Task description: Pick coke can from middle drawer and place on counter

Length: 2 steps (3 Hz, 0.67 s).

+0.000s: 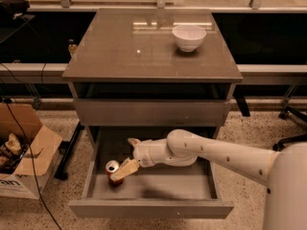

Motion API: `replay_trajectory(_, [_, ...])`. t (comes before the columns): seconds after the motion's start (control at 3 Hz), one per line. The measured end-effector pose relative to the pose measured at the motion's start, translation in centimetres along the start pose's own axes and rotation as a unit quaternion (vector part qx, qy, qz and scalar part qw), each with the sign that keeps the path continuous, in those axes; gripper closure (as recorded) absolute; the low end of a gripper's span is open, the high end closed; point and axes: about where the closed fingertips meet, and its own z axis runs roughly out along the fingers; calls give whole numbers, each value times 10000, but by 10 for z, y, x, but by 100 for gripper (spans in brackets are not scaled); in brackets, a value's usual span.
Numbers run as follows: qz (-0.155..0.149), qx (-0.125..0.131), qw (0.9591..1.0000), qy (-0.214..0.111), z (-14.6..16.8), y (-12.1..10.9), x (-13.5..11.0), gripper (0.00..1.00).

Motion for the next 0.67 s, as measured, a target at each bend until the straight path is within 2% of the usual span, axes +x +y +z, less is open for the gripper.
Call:
replay_trajectory(0.33, [126,60,9997,221,40,-10,31,0])
replay_trajectory(0.67, [293,179,9988,339,60,-17,53,0])
